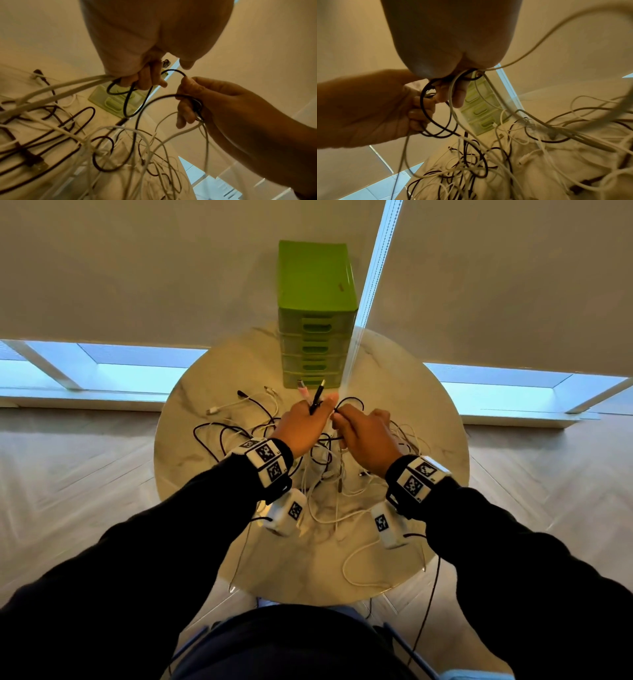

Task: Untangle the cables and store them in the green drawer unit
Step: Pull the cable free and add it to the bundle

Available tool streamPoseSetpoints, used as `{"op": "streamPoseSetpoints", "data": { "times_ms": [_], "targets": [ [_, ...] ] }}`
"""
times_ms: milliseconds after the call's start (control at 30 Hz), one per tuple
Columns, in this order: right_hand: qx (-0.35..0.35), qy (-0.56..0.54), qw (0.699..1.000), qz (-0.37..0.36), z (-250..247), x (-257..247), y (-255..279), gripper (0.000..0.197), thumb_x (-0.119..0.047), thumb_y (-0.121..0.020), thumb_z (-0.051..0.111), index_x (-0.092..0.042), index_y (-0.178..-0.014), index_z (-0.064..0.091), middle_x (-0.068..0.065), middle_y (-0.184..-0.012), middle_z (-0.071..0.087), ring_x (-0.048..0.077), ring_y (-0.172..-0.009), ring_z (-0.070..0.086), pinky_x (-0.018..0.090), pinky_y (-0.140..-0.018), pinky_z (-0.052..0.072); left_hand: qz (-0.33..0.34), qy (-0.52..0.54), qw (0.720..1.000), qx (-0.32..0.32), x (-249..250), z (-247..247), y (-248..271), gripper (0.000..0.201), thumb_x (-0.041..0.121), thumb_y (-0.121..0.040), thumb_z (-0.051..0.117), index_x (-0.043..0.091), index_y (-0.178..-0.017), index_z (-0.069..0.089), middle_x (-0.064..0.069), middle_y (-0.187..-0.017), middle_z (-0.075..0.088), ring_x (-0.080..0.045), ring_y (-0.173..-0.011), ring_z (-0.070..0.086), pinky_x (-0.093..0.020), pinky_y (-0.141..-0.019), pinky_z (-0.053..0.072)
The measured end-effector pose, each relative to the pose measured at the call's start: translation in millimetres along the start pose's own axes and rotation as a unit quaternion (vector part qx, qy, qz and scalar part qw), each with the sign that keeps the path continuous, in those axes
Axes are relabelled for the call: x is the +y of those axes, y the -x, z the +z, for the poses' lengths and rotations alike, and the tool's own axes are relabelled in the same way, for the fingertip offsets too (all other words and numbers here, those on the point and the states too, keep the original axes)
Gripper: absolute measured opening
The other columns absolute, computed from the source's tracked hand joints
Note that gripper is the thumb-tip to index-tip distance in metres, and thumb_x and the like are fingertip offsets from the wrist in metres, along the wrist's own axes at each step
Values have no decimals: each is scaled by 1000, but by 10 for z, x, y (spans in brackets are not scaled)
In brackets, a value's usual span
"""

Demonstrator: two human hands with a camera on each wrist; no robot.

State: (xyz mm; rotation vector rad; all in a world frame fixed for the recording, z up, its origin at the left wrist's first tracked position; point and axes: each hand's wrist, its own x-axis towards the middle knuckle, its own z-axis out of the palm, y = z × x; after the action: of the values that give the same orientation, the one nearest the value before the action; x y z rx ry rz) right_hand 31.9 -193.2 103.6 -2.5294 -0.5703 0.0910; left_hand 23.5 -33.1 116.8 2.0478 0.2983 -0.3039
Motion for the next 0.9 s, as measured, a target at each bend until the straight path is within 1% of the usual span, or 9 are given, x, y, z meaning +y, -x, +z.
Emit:
{"op": "streamPoseSetpoints", "data": {
  "times_ms": [133,333,400,500,567,633,700,800,900],
  "targets": [
    [-55,-29,998,-28,77,-88,-21,22,-33,-107,32,-25,-104,53,-7,-73,68,10,-74,66,42,-102,25,0,57,998,9,81,2,-65,37,43,-102,39,16,-82,55,-5,-76,55,-28,-80,53,-38,-75,40],
    [-125,-25,991,-43,75,40,-31,23,-35,-104,44,-16,-97,55,-3,-79,69,22,-78,69,48,-87,49,12,86,994,72,120,-71,-82,32,29,-106,30,25,-79,48,0,-74,55,-16,-61,45,-34,-68,36],
    [-119,-1,990,-69,37,89,-28,17,-32,-102,48,-17,-98,55,-4,-81,65,23,-78,64,44,-80,49,12,124,989,84,105,-119,-120,28,30,-107,29,25,-92,52,1,-78,56,-14,-57,44,-31,-64,36],
    [-109,-51,989,-81,-15,94,-18,7,-18,-99,51,-20,-103,57,-5,-89,62,15,-81,56,30,-75,44,-14,170,979,107,126,-203,-179,46,32,-108,27,4,-142,39,5,-74,51,-1,-44,41,-23,-52,36],
    [-94,-97,989,-59,-33,110,-23,19,-10,-98,51,-16,-114,61,-8,-100,62,6,-89,53,9,-74,37,-14,161,980,115,137,-254,-206,56,32,-108,27,-3,-152,24,6,-71,48,2,-38,40,-18,-45,34],
    [-71,-111,990,-50,-38,121,-26,28,-8,-97,53,-13,-124,60,-6,-111,65,4,-99,54,0,-75,34,-3,157,981,116,103,-292,-249,51,33,-107,28,4,-150,30,6,-72,48,-1,-46,42,-24,-56,37],
    [-63,-106,991,-46,-51,142,-18,33,-8,-96,54,-13,-128,59,-1,-121,65,10,-109,56,3,-80,33,5,163,980,118,50,-307,-279,50,36,-106,29,3,-142,36,6,-72,49,-10,-54,42,-33,-64,35],
    [-54,-89,994,-39,-101,201,12,34,-9,-98,53,-12,-131,58,4,-130,62,15,-118,55,14,-87,36,-6,168,978,122,-35,-310,-302,58,40,-105,29,1,-147,28,6,-72,49,-11,-55,41,-33,-57,34],
    [-35,-127,990,-48,-103,280,54,31,-16,-101,54,-18,-131,59,-3,-128,63,8,-110,60,21,-91,46,1,164,979,123,-79,-331,-312,53,40,-106,30,3,-143,34,7,-70,46,-11,-55,38,-35,-58,33]
  ]
}}
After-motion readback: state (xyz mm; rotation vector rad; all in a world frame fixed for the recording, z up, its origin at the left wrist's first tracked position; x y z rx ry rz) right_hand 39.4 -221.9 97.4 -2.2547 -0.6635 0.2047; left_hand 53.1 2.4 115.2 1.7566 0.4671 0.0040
